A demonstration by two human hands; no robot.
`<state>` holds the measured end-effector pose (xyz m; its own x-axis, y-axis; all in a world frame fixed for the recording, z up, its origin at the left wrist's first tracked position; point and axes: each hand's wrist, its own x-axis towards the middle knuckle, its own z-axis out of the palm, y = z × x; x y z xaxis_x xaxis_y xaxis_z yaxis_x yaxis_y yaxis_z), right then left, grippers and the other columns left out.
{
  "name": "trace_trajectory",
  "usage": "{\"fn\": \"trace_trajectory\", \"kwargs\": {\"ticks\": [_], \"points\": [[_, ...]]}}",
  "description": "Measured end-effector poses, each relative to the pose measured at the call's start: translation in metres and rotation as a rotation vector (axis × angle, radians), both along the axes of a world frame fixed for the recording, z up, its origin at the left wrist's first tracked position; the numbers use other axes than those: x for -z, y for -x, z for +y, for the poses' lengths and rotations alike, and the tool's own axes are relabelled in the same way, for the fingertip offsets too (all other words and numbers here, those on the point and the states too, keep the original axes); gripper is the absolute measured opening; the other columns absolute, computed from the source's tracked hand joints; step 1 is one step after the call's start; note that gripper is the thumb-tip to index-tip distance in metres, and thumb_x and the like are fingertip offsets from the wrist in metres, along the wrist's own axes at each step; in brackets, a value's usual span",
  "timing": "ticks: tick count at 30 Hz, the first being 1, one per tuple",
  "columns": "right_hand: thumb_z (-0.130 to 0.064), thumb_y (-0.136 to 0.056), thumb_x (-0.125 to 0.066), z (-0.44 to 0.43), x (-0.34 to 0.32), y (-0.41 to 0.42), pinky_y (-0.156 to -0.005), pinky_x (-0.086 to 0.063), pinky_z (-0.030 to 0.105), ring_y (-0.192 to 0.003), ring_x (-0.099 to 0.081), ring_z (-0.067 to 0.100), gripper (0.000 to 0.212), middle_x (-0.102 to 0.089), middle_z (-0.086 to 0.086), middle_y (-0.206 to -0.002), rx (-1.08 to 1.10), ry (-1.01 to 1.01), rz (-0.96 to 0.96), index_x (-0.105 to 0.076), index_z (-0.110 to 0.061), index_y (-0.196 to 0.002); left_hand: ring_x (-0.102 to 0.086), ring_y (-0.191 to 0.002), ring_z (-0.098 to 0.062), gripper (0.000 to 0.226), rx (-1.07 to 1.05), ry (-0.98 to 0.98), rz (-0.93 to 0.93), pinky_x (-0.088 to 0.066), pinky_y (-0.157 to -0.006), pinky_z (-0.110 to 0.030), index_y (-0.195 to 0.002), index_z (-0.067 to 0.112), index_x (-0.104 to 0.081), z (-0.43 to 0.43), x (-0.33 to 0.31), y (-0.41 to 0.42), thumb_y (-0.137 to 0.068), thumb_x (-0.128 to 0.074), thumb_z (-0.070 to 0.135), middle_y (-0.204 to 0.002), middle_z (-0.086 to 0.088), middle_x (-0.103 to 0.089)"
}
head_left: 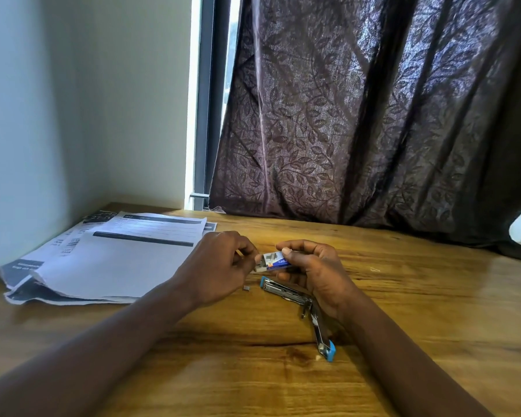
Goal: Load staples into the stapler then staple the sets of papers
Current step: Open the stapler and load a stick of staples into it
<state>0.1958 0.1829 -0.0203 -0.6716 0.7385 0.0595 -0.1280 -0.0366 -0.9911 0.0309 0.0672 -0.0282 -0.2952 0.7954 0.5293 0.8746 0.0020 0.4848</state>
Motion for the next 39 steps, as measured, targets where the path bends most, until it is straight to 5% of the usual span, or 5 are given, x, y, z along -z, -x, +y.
{"fn": "trace_trajectory", "kwargs": {"ticks": [7, 14, 25, 35, 39], "points": [[-0.005, -0.095, -0.065, -0.003, -0.001, 0.001, -0.063, -0.062, 0.024, -0.083, -0.075, 0.025, 0.015, -0.077, 0.021, -0.1, -0.017, 0.004, -0.005, -0.073, -0.002, -0.107, -0.068, -0.081, -0.005, 0.012, 0.009, 0.029, -0.032, -0.052, -0.066, -0.017, -0.101, 0.026, -0.079, -0.001, -0.002, 0.002, -0.09, -0.076, 0.026, -0.102, 0.011, -0.075], [-0.004, -0.095, -0.065, -0.002, -0.003, 0.0, -0.06, -0.061, 0.024, -0.084, -0.076, 0.027, 0.015, -0.076, 0.024, -0.104, -0.011, 0.032, -0.001, -0.072, 0.001, -0.107, -0.065, -0.081, -0.001, 0.007, 0.011, 0.0, 0.061, -0.043, -0.059, -0.009, -0.101, 0.028, -0.072, -0.001, 0.0, 0.001, -0.095, -0.069, 0.025, -0.098, 0.017, -0.069], [0.0, -0.095, -0.063, 0.004, -0.002, 0.001, -0.053, -0.059, 0.023, -0.081, -0.076, 0.026, 0.013, -0.073, 0.024, -0.107, 0.08, 0.127, -0.013, -0.072, 0.003, -0.104, -0.07, -0.071, 0.0, 0.006, 0.012, -0.132, -0.162, -0.052, -0.063, -0.012, -0.092, 0.026, -0.072, -0.001, -0.001, 0.01, -0.092, -0.073, 0.02, -0.078, 0.015, -0.073], [-0.003, -0.096, -0.063, 0.011, 0.001, 0.003, -0.06, -0.062, 0.025, -0.076, -0.074, 0.021, 0.01, -0.074, 0.019, -0.099, 0.209, 0.001, -0.053, -0.073, -0.002, -0.098, -0.061, -0.088, -0.005, 0.008, -0.08, 0.17, 0.353, -0.04, -0.069, -0.023, -0.101, 0.034, -0.072, -0.007, -0.001, 0.019, -0.095, -0.067, 0.035, -0.102, 0.015, -0.073], [-0.002, -0.096, -0.063, 0.01, 0.0, 0.003, -0.062, -0.063, 0.026, -0.07, -0.074, 0.019, 0.011, -0.074, 0.019, -0.098, 0.211, 0.026, -0.039, -0.073, -0.001, -0.1, -0.063, -0.098, -0.006, 0.016, -0.077, 0.219, 0.389, -0.042, -0.074, -0.024, -0.107, 0.033, -0.076, -0.007, -0.001, 0.022, -0.094, -0.069, 0.038, -0.109, 0.016, -0.074]]}}
